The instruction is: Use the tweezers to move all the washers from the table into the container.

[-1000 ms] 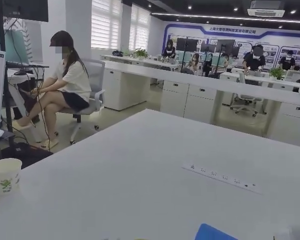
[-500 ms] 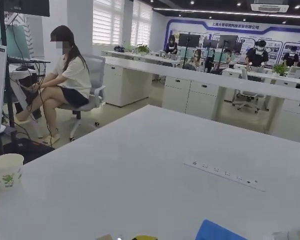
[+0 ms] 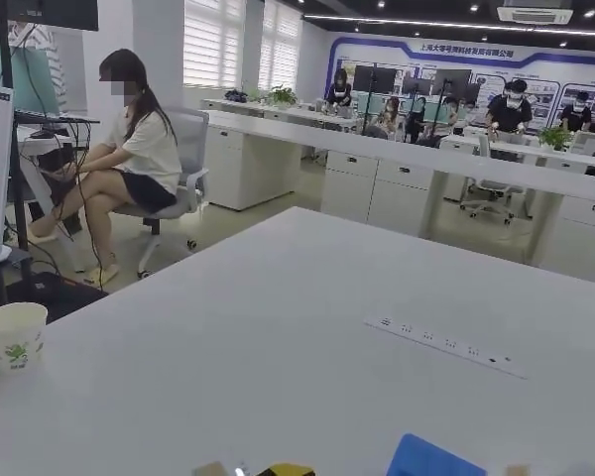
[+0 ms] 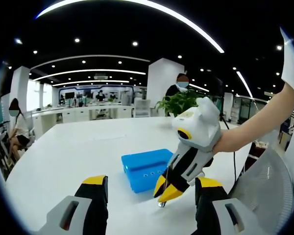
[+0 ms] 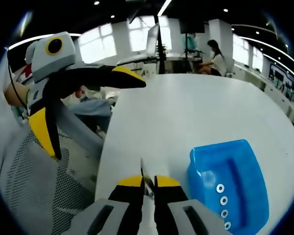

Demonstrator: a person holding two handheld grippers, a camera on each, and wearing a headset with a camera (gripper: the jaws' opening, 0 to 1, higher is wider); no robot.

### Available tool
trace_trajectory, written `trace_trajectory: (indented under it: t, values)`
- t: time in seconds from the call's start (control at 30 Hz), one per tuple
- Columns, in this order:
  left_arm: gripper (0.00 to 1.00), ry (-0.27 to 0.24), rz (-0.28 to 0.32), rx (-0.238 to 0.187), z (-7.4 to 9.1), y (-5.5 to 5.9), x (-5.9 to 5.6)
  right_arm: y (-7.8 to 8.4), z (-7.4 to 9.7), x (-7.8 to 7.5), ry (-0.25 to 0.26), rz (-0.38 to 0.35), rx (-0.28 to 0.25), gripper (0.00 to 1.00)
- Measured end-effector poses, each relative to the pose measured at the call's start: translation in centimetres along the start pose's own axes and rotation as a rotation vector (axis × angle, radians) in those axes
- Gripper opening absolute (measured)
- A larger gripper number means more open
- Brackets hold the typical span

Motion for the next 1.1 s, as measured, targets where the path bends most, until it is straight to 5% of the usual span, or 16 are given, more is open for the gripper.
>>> trace_trajectory:
  t: [0.17, 0.37, 0.77, 1.1]
  values:
    - [0.73, -0.001, -0.004, 0.003, 0.0, 0.0, 0.0, -0.3, -0.2, -0.2, 0.006, 0.038, 0.007, 0.03]
    - [0.73, -0.003, -0.003, 0.003, 0.0, 0.1, 0.1, -0.2, 0.1, -0.9, -0.036, -0.120, -0.028, 0.03]
    - [0.72, 0.001, -0.007, 0.002, 0.0, 0.0, 0.0, -1.1, 2.4, -2.2, -0.037, -0.171, -0.098, 0.03]
    - [0.72, 0.007, -0.009, 0.005, 0.0, 0.0, -0.2, -2.4, 5.1, -3.6, -0.056, -0.287, -0.216, 0.03]
Point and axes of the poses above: the centre of the closed fingertips' face, and the gripper's own axes: z roughly backward along the fingers, x roughly to its left, y roughly out of its underside, the point moved 7 cm from there along z, roughly backward along the fingers, and after that the axes turned 14 degrees about x, right-handed, at the moved point
